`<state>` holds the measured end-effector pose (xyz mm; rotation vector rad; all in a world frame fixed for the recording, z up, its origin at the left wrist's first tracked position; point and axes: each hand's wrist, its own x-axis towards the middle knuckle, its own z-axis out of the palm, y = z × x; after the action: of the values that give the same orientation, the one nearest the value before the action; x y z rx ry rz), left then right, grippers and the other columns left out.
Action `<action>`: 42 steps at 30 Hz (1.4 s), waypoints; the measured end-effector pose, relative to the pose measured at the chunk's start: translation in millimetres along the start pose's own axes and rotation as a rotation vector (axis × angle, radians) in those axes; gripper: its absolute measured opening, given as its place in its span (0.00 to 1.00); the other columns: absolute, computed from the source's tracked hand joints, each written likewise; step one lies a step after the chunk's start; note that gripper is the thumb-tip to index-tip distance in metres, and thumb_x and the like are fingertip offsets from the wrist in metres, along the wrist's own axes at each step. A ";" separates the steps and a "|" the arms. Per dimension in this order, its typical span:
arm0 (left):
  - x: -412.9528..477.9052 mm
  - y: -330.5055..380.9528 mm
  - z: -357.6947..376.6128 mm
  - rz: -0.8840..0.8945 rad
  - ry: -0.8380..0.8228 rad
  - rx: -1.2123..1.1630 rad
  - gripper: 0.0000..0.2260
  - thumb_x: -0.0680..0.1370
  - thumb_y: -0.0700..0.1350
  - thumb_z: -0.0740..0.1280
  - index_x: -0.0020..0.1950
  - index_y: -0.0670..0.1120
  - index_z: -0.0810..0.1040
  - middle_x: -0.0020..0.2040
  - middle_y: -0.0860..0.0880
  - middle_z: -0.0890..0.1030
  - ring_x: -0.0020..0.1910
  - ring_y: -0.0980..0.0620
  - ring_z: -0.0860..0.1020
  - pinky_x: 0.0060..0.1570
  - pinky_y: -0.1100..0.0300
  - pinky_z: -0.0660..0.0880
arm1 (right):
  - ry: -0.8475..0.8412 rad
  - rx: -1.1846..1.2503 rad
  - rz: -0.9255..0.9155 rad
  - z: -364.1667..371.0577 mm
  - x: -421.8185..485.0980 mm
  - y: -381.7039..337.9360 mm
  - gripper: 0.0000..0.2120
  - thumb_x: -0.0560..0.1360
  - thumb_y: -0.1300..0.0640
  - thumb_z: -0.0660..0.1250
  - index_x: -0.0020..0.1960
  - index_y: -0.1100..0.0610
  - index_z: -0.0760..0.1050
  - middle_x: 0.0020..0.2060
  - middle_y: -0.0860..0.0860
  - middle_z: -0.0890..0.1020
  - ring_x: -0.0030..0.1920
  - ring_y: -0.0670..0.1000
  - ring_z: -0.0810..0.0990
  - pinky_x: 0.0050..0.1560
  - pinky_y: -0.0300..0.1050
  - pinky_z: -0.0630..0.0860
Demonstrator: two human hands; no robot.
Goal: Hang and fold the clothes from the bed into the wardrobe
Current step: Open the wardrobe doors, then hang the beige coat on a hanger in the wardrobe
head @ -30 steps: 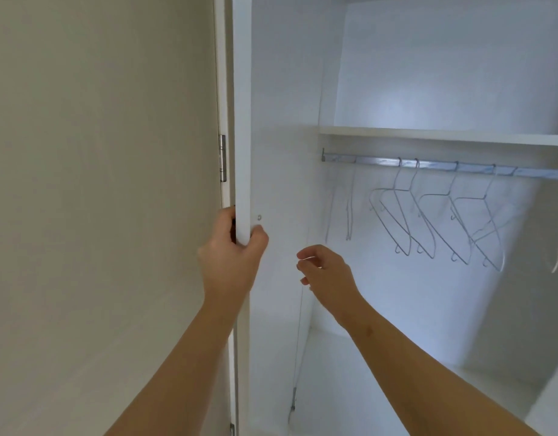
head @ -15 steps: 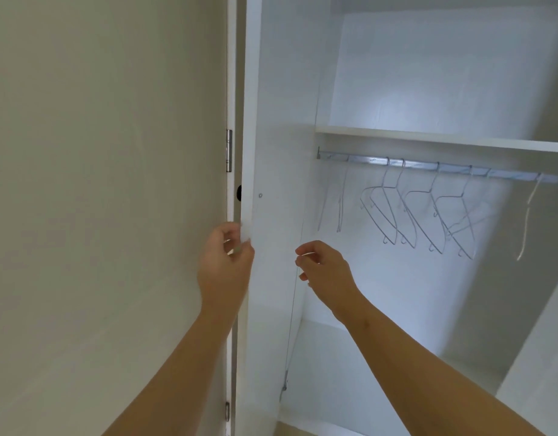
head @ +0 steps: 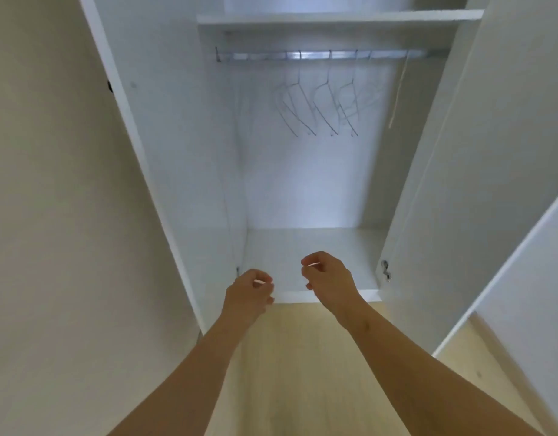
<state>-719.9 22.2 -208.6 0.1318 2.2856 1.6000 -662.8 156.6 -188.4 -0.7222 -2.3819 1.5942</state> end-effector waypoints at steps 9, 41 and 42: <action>-79.0 -42.8 114.8 -0.040 -0.494 0.264 0.07 0.75 0.39 0.63 0.40 0.49 0.74 0.35 0.48 0.78 0.37 0.47 0.78 0.41 0.55 0.77 | 0.371 0.056 0.370 -66.4 -145.2 123.4 0.08 0.75 0.60 0.60 0.51 0.55 0.75 0.37 0.45 0.74 0.35 0.47 0.74 0.29 0.36 0.68; -677.3 -248.9 163.1 0.419 -1.574 0.837 0.08 0.74 0.43 0.60 0.41 0.53 0.77 0.38 0.52 0.82 0.41 0.52 0.81 0.37 0.61 0.73 | 1.383 0.386 1.151 40.3 -890.0 239.6 0.08 0.76 0.56 0.56 0.46 0.49 0.73 0.38 0.47 0.79 0.36 0.46 0.76 0.31 0.36 0.71; -694.0 -252.4 164.4 0.443 -1.600 0.858 0.07 0.74 0.44 0.60 0.42 0.53 0.77 0.40 0.52 0.82 0.42 0.53 0.81 0.38 0.61 0.74 | 1.411 0.395 1.166 43.6 -908.5 241.7 0.08 0.76 0.56 0.56 0.45 0.49 0.73 0.37 0.47 0.79 0.36 0.46 0.77 0.32 0.36 0.72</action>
<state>14.4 -109.4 -334.5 1.5106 1.3328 0.0919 174.9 -250.5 -323.2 -2.2588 -0.5432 0.9325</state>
